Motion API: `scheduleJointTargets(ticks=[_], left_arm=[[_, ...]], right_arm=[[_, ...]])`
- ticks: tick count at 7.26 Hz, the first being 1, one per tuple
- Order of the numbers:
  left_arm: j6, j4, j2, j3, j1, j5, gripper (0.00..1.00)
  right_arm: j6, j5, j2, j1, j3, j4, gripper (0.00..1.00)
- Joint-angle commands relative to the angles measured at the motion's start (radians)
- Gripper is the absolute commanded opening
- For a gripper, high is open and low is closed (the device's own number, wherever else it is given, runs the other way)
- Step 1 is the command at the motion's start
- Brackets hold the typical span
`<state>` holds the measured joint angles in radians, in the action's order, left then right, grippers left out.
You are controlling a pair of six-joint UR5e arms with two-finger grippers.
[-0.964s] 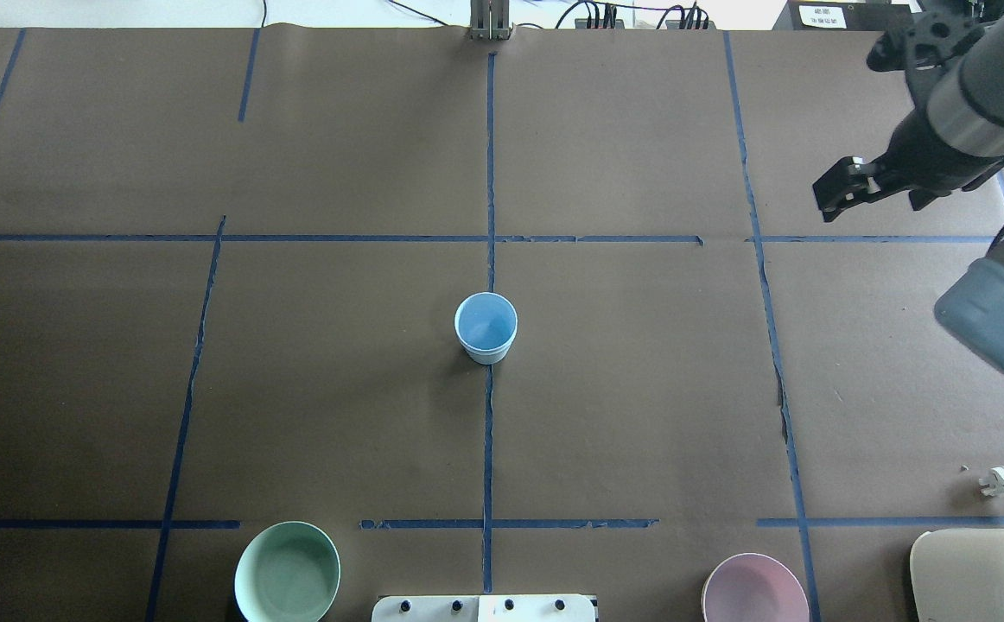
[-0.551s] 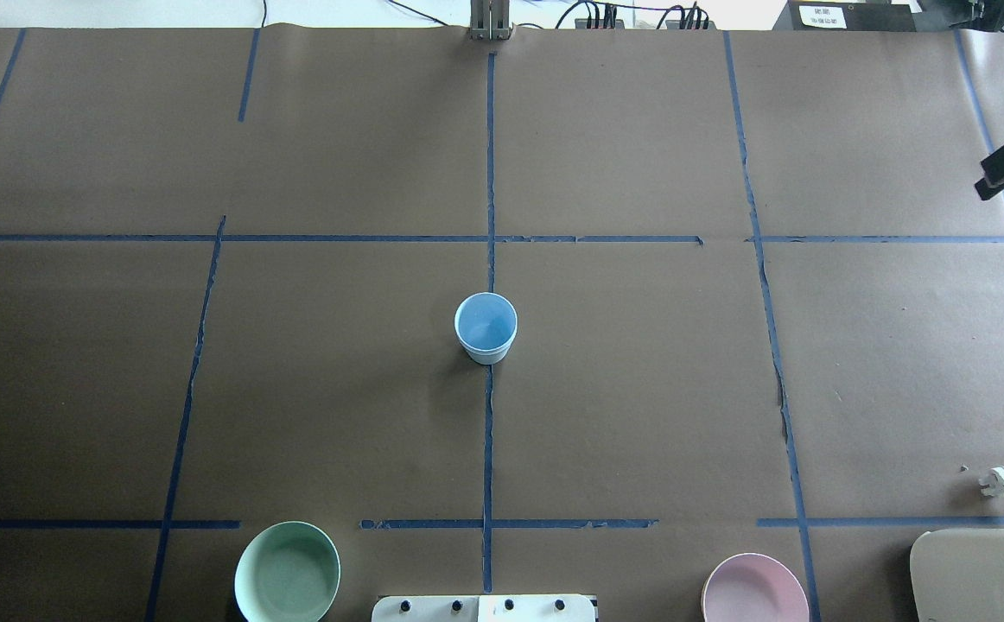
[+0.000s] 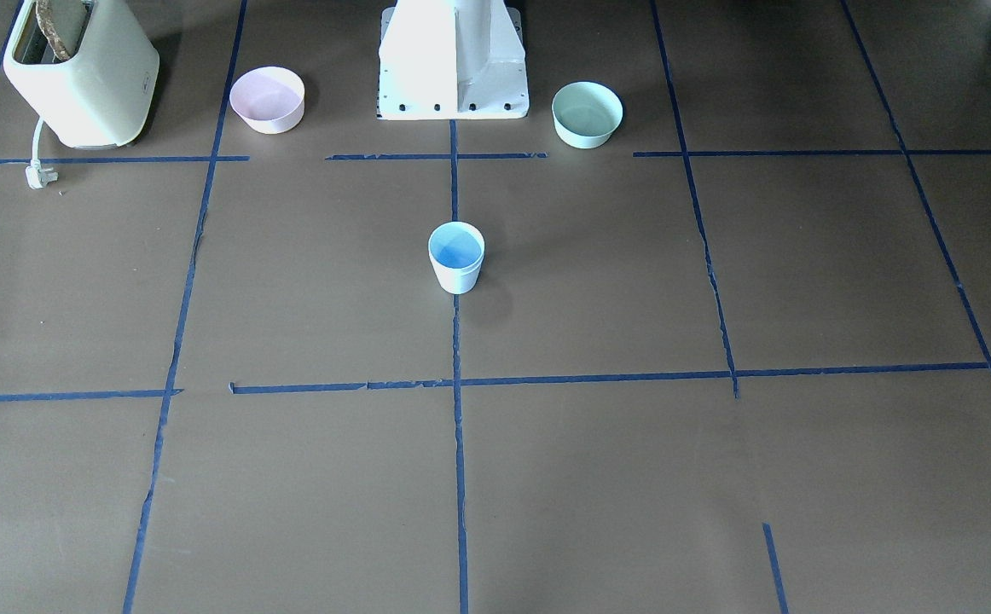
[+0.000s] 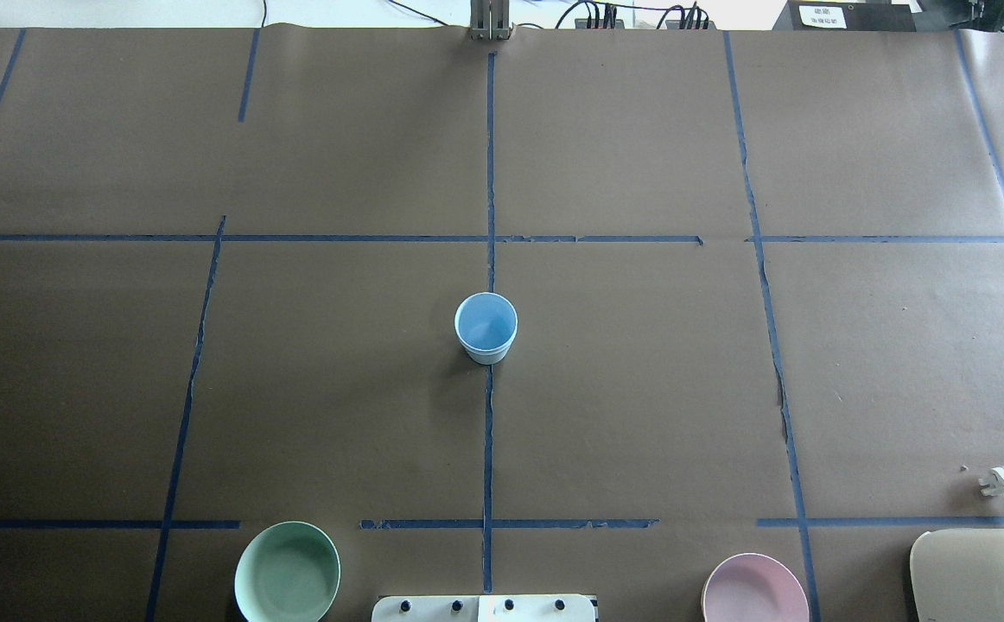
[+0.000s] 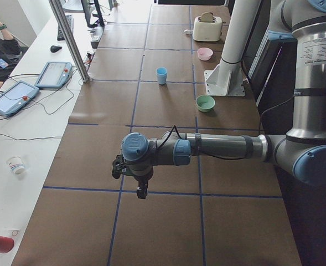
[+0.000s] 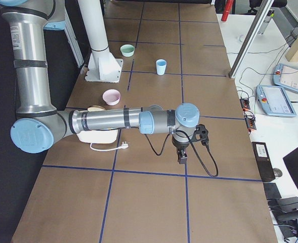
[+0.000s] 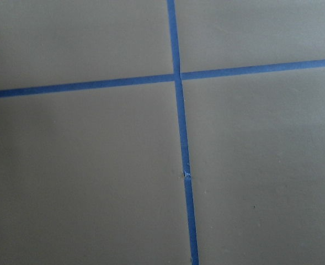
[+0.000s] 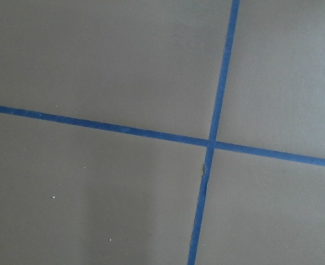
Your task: Stack blue cups with both arms
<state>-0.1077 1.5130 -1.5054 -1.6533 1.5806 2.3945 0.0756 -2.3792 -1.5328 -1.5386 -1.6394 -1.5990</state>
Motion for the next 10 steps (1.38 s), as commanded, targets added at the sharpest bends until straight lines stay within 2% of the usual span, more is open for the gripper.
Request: scheduleJointTargets(ticks=[1,10], left_arm=[[0.000,-0.010,-0.009,0.006,0.019,-0.004,1.00],[0.002,-0.001,-0.047,0.046,0.018,-0.002,1.00]], right_arm=[[0.006,0.000,-0.036,-0.015,0.010,0.005,1.00],[0.000,-0.009,-0.093,-0.109,0.035,0.005,1.00]])
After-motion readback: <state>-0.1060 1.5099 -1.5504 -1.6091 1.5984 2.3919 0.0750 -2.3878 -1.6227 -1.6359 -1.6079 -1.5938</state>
